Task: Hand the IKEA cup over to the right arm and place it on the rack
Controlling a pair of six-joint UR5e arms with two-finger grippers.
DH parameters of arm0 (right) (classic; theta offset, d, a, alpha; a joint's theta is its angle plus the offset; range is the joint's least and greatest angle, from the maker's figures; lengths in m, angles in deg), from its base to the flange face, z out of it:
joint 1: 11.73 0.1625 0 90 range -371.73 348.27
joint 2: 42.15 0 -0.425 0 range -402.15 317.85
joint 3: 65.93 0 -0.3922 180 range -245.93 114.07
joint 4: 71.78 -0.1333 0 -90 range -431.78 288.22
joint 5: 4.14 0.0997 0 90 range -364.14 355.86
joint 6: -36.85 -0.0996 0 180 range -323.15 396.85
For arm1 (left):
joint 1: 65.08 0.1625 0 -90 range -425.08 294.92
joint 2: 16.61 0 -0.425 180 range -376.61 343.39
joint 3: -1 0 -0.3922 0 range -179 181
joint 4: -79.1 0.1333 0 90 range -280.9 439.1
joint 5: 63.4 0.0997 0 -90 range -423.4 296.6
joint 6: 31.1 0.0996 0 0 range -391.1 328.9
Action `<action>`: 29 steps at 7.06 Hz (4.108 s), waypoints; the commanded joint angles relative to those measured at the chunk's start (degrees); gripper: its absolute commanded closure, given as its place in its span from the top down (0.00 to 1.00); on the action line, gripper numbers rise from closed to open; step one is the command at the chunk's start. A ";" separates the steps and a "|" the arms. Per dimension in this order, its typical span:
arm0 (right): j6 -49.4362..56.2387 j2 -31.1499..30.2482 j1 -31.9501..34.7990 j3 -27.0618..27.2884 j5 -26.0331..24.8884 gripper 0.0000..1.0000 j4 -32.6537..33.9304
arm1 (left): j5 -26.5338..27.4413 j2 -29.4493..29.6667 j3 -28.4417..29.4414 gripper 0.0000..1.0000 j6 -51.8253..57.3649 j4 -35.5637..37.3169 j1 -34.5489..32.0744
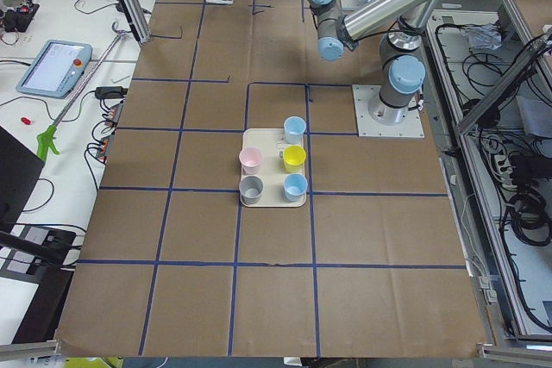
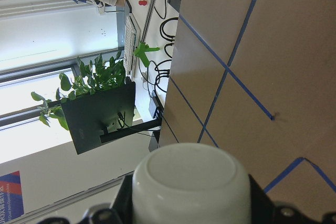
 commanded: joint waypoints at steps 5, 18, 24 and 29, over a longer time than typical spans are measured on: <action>0.29 -0.04 -0.08 0.00 0.19 0.42 0.03 | 0.67 -0.32 0.45 0.99 -2.73 0.00 0.26; 67.78 12.95 -19.13 -16.34 -14.66 0.16 1.88 | 41.41 -4.46 32.59 0.98 -2.46 -90.72 9.76; 88.71 23.51 -22.75 -22.68 -17.83 0.16 6.54 | 51.04 -3.57 40.10 0.99 2.07 -102.14 6.92; 88.53 26.14 -22.66 -22.42 -17.92 0.16 7.06 | 51.30 -10.58 27.74 0.96 26.32 -103.28 32.04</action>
